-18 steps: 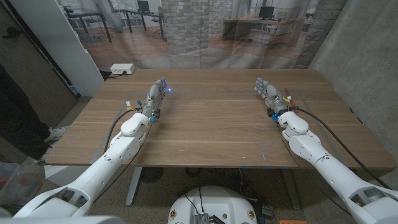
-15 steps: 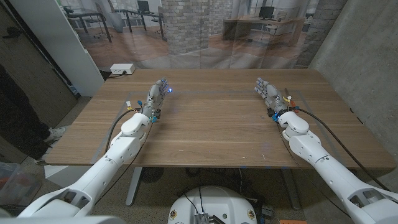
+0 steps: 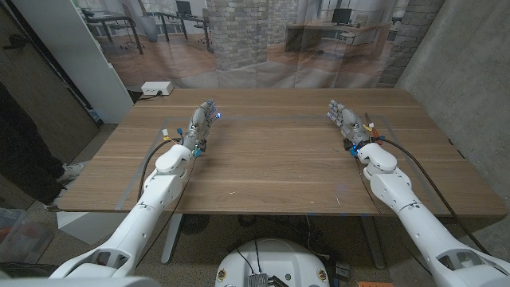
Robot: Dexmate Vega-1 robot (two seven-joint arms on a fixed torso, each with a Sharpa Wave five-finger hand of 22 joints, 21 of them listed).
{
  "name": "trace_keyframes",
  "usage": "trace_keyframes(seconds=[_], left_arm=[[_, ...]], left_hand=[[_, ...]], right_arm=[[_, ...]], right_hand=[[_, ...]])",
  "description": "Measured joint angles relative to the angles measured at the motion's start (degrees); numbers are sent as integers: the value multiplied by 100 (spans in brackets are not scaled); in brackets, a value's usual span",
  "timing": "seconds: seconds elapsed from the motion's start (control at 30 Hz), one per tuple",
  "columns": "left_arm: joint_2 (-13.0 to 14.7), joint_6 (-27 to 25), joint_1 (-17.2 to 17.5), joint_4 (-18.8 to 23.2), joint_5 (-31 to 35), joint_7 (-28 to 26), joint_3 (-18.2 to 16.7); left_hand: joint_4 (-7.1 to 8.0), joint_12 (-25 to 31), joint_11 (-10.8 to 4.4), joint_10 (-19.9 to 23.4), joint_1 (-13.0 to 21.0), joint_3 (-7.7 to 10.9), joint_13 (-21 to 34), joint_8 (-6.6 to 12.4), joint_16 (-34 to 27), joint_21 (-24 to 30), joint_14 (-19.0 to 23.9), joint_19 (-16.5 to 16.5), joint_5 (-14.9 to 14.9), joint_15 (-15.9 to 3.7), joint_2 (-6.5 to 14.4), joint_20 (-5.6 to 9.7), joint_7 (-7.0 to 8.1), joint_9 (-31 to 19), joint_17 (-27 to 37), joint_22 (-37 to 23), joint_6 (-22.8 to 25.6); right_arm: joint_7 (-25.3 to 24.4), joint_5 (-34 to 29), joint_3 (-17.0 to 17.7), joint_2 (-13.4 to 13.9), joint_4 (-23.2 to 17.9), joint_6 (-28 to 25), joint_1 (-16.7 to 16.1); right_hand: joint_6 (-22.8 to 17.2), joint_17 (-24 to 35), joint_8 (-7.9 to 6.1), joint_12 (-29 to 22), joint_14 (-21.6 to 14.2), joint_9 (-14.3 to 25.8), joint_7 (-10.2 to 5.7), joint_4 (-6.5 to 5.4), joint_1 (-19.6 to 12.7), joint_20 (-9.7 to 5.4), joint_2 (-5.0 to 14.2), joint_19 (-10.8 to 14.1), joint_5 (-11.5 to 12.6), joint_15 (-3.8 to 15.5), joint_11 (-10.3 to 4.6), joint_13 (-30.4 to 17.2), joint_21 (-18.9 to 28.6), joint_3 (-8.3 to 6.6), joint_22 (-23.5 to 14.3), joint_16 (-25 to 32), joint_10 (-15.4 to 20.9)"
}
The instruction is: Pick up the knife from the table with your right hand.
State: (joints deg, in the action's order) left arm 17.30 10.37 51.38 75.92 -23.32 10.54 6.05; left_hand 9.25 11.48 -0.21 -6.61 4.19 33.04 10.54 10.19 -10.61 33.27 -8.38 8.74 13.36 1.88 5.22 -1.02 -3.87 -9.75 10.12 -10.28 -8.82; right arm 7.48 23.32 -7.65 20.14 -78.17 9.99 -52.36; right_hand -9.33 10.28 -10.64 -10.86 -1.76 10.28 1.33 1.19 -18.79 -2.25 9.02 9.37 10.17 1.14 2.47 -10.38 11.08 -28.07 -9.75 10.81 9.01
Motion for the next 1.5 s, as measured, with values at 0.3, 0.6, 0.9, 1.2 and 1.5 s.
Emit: trace_keyframes(seconds=[0.3, 0.6, 0.9, 1.2, 1.5], left_arm=[[-228, -122, 18, 1, 360, 237, -258], [-473, -195, 29, 3, 576, 388, -548], [-620, -244, 15, -26, 734, 511, -706], [-701, -252, -30, -96, 822, 578, -795], [-728, -257, -49, -126, 879, 617, -820]], left_hand=[[-1, 0, 0, 0, 0, -1, -1, 0, 0, 0, 0, 32, 0, 0, 0, -32, 0, 0, 0, 1, 0], [-1, 0, 0, 0, 0, -1, -1, 0, 0, 0, 0, 9, 0, 0, 0, -55, 0, 1, 1, 1, 0], [-1, 40, 53, 54, 0, -1, -1, 22, 0, -1, 22, 21, 0, 21, 0, -126, 43, 1, 1, 1, 44], [-1, 40, 53, 54, 0, -1, -2, 22, 0, -23, 30, 20, 0, 68, 0, -126, 41, 1, 1, -27, 107], [-1, 39, 56, 57, 0, -1, -2, 22, 0, -23, 30, 20, 0, 68, 0, -126, 50, 1, 2, -27, 116]], right_arm=[[60, -394, 244, -73, -212, -142, -85], [95, -1074, 365, -22, -432, -344, -133], [79, -1543, 404, 85, -584, -446, -130], [54, -1952, 409, 190, -721, -496, -98], [40, -2107, 411, 289, -835, -503, -78]], right_hand=[[-31, -15, 0, 0, -51, -1, 31, 97, -58, 11, -58, 52, 0, -52, 31, 0, 0, 14, 0, 0, 31], [-71, 1, 0, 0, -153, -1, 72, 171, -75, 10, -144, 95, 0, -113, 91, -14, 44, 98, 0, 27, 92], [-71, 20, 0, 0, -153, 27, 72, 148, -32, 10, -187, 114, -1, -113, 91, -17, 44, 169, 1, 26, 92], [-71, 27, 0, 0, -153, 27, 72, 141, -32, 10, -186, 113, -23, -113, 91, -16, 44, 175, 1, 27, 92], [-71, 27, 0, 0, -153, 26, 72, 165, -32, 10, -186, 113, -23, -113, 91, -16, 44, 198, 1, 26, 92]])
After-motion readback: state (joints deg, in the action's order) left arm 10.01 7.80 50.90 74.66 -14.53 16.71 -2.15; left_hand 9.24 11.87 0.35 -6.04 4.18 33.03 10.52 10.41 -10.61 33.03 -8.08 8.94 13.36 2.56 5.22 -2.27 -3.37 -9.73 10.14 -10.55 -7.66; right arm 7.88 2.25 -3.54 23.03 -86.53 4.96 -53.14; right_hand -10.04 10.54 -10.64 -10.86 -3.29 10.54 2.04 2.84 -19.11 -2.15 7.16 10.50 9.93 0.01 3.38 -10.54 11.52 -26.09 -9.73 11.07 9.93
